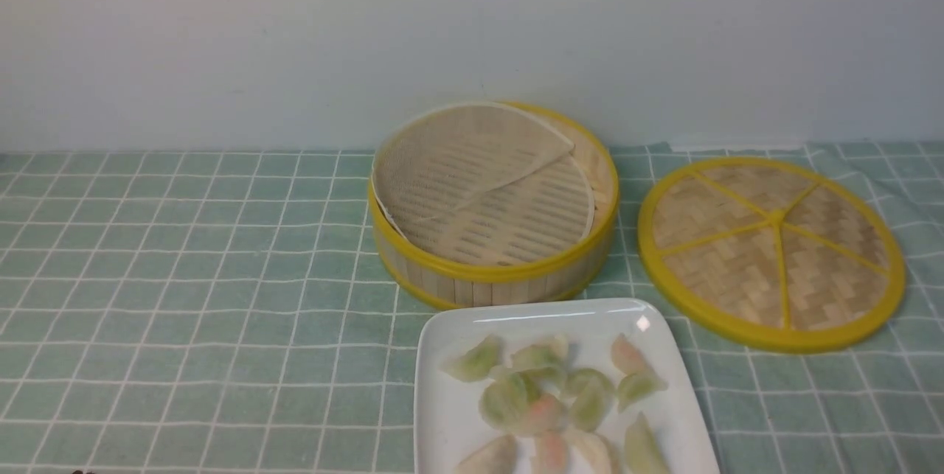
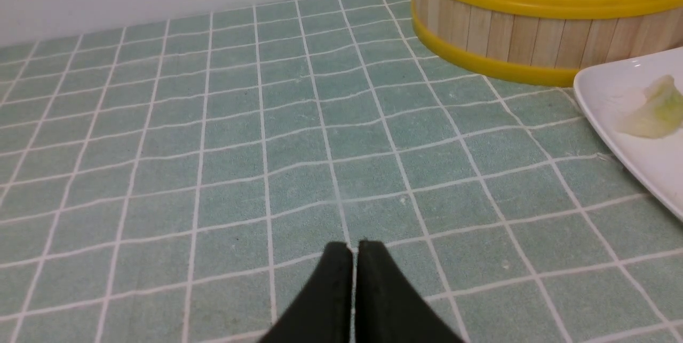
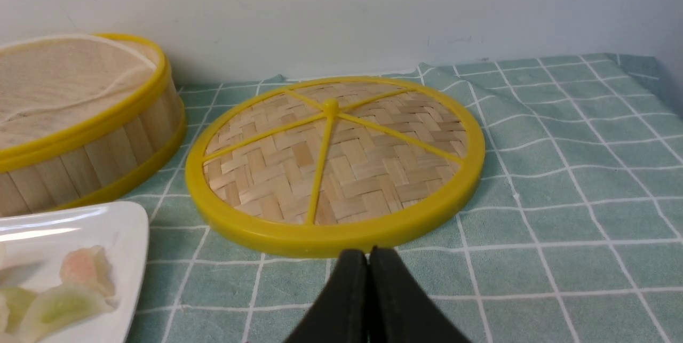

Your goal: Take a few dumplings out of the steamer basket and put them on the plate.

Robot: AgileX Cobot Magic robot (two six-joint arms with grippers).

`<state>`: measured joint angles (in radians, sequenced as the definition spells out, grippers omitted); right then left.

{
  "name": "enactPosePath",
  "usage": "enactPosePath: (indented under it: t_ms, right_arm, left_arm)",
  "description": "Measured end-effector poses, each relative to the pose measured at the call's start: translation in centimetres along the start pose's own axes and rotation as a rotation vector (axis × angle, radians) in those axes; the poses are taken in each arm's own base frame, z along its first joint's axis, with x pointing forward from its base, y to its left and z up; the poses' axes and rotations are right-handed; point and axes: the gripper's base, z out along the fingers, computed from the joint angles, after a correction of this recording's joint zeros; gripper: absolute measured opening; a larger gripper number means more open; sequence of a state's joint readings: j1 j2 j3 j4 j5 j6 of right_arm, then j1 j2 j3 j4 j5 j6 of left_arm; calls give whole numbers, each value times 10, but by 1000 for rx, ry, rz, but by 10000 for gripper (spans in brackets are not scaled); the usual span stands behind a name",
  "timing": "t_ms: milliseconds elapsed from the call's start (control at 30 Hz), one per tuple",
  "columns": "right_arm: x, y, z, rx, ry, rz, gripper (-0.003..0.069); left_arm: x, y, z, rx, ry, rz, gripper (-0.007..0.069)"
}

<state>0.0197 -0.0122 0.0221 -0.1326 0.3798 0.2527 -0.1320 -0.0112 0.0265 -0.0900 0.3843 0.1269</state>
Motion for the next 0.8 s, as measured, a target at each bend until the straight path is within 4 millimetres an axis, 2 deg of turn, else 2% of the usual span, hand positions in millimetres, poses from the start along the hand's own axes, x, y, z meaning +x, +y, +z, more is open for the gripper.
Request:
enactPosePath:
  t_ms: [800]
  right_arm:
    - [0, 0, 0, 0, 0, 10, -14]
  left_arm:
    - [0, 0, 0, 0, 0, -1, -6]
